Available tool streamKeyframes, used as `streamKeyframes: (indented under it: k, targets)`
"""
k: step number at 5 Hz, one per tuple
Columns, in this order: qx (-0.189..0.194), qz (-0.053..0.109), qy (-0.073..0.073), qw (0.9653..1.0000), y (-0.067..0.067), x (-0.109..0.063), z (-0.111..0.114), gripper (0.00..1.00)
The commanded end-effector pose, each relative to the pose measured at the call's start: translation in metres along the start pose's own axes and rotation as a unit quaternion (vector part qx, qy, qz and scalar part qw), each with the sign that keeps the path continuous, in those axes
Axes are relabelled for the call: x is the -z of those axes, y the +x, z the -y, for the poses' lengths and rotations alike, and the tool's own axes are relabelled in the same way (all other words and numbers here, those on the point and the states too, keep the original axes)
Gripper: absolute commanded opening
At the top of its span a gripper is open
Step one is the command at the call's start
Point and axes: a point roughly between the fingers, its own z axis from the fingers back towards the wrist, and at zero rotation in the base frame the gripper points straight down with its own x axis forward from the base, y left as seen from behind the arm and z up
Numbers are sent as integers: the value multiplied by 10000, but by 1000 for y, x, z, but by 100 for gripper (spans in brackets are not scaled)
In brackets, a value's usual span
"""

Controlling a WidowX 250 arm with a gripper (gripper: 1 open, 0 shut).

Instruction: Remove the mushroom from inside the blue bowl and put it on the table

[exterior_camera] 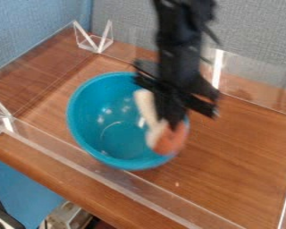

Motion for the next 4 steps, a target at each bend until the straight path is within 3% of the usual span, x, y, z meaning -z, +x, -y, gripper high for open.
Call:
streamKeyframes:
  k: [1,2,4]
  targets:
    - [380,146,-48,9992,11,9,31,0]
    - [670,-4,-95,9977,9,45,52,0]
    - [665,82,-42,9977,9,47,53,0]
